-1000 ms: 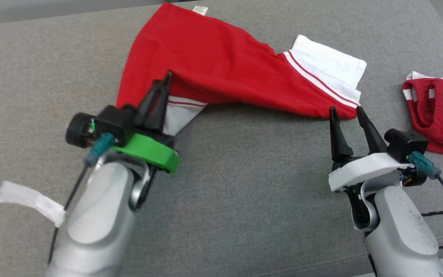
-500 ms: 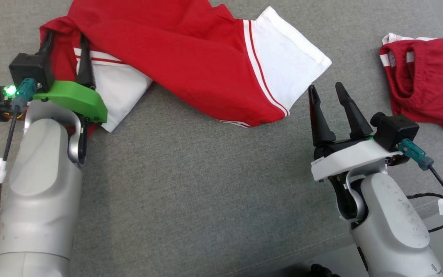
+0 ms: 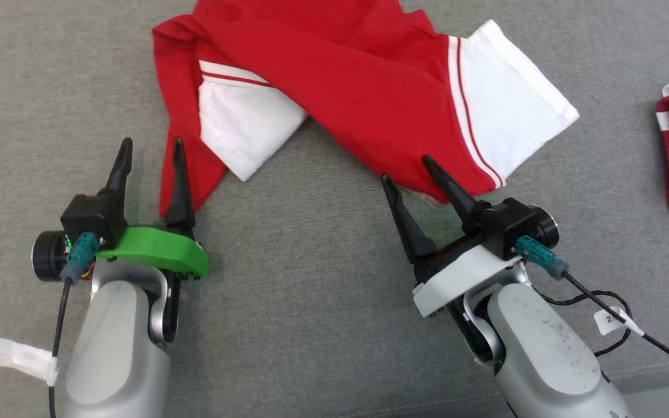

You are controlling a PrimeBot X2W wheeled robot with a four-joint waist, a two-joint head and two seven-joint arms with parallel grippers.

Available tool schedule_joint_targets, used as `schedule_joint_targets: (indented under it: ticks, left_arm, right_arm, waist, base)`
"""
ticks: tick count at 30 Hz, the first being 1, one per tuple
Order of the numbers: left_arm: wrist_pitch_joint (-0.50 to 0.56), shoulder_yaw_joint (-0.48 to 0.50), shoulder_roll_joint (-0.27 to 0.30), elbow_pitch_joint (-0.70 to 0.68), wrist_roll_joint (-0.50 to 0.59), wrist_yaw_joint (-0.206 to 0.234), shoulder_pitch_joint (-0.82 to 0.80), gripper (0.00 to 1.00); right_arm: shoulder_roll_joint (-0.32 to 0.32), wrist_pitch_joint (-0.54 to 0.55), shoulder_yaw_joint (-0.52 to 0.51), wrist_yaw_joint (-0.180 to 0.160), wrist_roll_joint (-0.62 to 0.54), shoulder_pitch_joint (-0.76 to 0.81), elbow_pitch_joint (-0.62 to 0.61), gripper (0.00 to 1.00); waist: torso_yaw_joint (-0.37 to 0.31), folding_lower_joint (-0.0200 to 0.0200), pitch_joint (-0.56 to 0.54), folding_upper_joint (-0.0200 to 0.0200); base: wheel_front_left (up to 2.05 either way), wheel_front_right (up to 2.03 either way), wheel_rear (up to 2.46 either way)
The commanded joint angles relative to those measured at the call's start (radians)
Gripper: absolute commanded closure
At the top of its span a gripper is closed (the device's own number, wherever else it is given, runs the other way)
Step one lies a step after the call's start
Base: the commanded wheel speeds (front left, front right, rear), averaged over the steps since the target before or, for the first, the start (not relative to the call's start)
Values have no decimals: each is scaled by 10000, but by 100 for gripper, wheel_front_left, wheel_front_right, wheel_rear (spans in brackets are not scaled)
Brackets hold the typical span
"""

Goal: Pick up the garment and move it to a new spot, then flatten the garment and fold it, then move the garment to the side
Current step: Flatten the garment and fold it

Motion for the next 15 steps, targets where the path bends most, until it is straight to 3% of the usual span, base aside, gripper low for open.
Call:
schedule_joint_targets:
  ticks: [1, 8, 15]
  left_arm:
    - [3, -94, -23, -160, -165, -46, 385, 0]
    - [3, -1408, -30, -960, -1227, 318, 1368, 0]
    - [3, -2360, -19, -1532, -1843, 671, 1792, 0]
  right_arm:
    - [-34, -22, 185, -2, -52, -64, 150, 0]
    - [-37, -22, 692, -2, -285, -701, 1258, 0]
    - [-38, -22, 392, -2, -587, -1435, 2724, 0]
  waist:
    - [1481, -1, -998, -1]
    - [2926, -1, -1191, -1]
    - [4233, -1, -1143, -1]
  base:
    - [0, 0, 0]
    - [0, 0, 0]
    - [0, 0, 0]
